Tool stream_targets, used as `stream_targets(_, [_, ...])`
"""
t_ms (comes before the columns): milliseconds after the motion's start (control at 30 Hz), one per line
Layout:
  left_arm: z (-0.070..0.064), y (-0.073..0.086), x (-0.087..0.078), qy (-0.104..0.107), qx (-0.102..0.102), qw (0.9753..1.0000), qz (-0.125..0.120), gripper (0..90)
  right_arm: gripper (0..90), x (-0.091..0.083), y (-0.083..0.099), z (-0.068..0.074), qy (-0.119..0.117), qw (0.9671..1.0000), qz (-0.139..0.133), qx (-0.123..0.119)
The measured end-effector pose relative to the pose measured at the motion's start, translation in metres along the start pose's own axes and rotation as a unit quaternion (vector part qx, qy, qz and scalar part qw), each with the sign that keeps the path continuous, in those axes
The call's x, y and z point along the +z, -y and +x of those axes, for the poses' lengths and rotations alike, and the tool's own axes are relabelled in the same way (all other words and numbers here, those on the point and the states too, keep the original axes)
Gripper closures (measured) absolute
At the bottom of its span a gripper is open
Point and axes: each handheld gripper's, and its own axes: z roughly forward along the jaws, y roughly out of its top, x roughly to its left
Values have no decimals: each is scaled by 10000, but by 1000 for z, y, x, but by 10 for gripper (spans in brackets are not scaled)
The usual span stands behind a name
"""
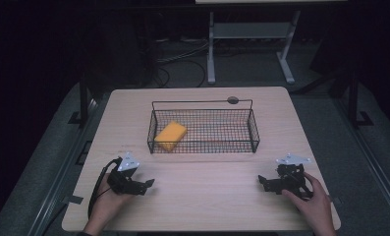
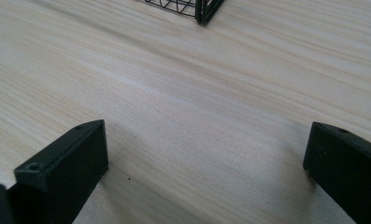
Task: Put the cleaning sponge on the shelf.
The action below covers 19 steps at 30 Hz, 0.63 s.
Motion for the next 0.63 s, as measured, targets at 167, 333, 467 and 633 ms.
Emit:
stream_targets(167, [0,8,4,13,-3,9999,135,143,0,0,0,0,-1,10000,0,0])
stream_targets(333, [2,12,6,77,-79,9999,63,130,0,0,0,0,-1,10000,1,-3])
stream_targets(467, [4,18,6,110,-38,9998,-169,128,0,0,0,0,-2,10000,1,1])
stream_targets(633, [5,22,6,133,-3,9994,-314,128,0,0,0,0,-2,10000,2,-7])
